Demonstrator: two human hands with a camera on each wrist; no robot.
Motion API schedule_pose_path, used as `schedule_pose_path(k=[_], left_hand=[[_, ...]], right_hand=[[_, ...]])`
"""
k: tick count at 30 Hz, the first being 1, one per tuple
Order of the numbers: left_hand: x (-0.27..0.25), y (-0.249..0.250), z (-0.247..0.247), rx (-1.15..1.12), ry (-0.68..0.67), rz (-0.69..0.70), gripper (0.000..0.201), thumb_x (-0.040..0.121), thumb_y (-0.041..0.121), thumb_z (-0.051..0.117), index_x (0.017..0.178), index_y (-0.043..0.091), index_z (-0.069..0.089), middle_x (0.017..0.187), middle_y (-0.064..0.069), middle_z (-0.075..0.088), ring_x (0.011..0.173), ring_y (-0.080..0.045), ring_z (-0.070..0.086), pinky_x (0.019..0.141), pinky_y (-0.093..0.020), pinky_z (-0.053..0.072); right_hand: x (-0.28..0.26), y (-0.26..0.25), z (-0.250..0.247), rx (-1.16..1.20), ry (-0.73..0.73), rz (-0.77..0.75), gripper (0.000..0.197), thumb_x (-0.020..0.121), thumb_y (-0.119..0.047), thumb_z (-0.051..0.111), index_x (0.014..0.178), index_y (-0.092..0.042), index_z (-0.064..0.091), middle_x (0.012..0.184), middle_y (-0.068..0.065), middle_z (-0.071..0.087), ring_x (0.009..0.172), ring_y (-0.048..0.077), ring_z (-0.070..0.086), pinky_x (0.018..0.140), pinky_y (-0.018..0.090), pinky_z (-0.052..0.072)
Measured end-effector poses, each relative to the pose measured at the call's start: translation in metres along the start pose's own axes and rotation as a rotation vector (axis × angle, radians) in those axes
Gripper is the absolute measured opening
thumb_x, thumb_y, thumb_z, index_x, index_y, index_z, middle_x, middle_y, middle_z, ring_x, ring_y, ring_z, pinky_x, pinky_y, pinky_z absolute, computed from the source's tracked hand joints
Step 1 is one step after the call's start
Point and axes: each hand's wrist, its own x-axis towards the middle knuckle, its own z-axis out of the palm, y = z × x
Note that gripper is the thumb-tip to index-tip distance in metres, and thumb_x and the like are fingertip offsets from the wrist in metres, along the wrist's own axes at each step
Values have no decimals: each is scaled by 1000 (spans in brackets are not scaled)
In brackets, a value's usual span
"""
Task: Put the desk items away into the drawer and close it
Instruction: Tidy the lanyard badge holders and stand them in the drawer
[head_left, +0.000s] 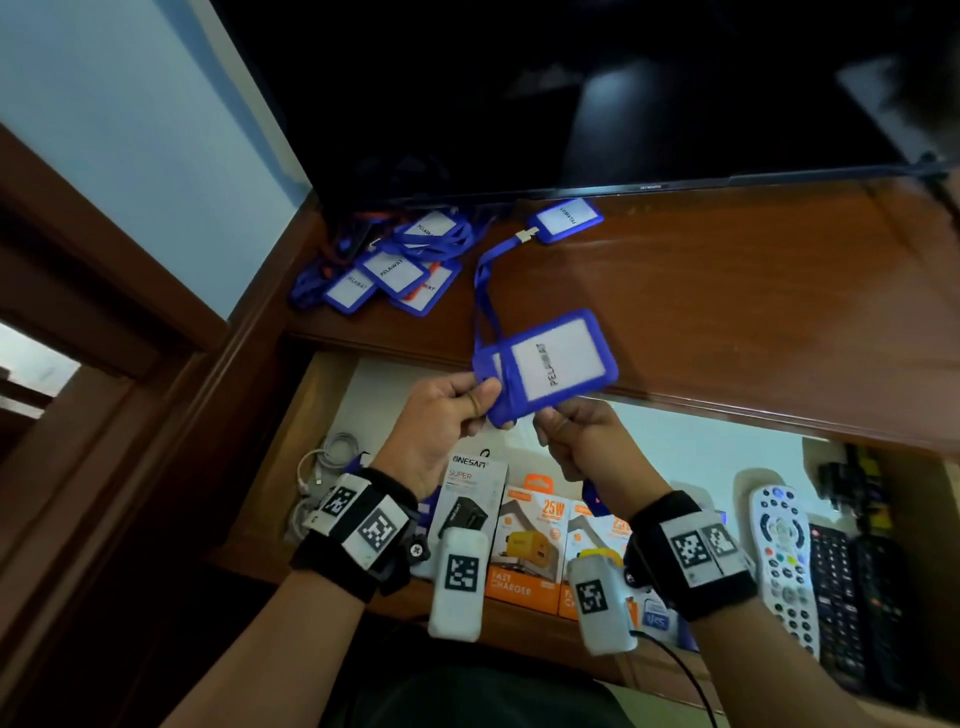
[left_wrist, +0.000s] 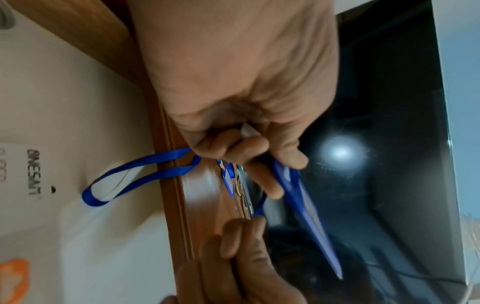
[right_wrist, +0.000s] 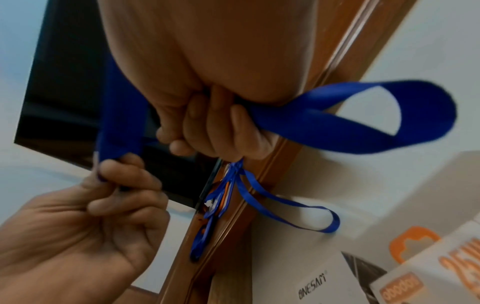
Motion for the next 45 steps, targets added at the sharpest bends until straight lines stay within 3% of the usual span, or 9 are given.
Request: schedule_pose_path(k=[7,11,15,19,22,25,28,40,45], left_hand=[[8,-4,-4,66,254,40,19,93,15,57,77,18,68,51,10,50,48,-4,36,49,-14,35],[7,-6,-6,268,281,71,24,91,16,60,68,21,64,49,3,45,46,-5,37,48,-13,35],[5,-5,-8,521,197,60,25,90,19,63,65,21,62,40,12,48,42,-1,42,48,-15,36],[6,-6,-12,889,-9,-13,22,86,30,65,83,9,71,73,-7,66,70,-23,61,68,-37,48],[3,-1,-13,995,-234,-78,19,85,28,67,87,10,72,82,-8,68,78,-22,63,72,-37,49],[-1,4,-16,884,-400,-124,23,87,20,67,98,0,69,94,-12,68,86,-21,65,80,-35,51],[-4,9,-21,718,-422,-146,17,88,12,64,99,-1,70,68,1,59,53,0,52,58,-17,45],[0,0,-30,498,-472,-89,12,90,4,59,84,4,69,57,7,59,51,-3,45,54,-17,39],[-1,-4,-32,324,-386,-35,29,81,19,60,85,-10,64,71,-23,54,58,-15,49,57,-23,41]], right_hand=[[-3,-17,16,-268,-114,-89,31,99,-15,48,69,-9,55,42,-12,35,38,3,29,43,11,27],[-5,-21,19,-459,-175,-123,30,98,-17,50,68,-14,57,52,-9,44,45,4,38,51,19,33],[-7,-27,14,-567,-216,-149,30,95,-19,55,65,-19,59,56,-9,47,49,1,44,52,15,33],[-6,-34,5,-664,-209,-180,23,90,-17,61,68,-15,64,61,-4,53,52,3,44,53,17,34],[0,-35,-5,-661,-145,-198,20,88,-15,65,70,-7,63,60,-6,52,53,2,45,54,16,34],[3,-31,-15,-554,-107,-196,23,86,-12,67,65,-16,60,60,-7,56,53,-1,47,55,15,39],[2,-25,-21,-393,-76,-180,22,87,-9,66,66,-16,60,58,-4,60,51,3,52,51,15,41],[4,-9,-22,227,-103,10,18,89,-1,53,71,-3,54,53,-1,60,43,8,55,43,18,43],[11,-3,-14,397,-73,18,17,72,-2,62,60,-12,63,58,5,61,47,14,58,44,19,45]])
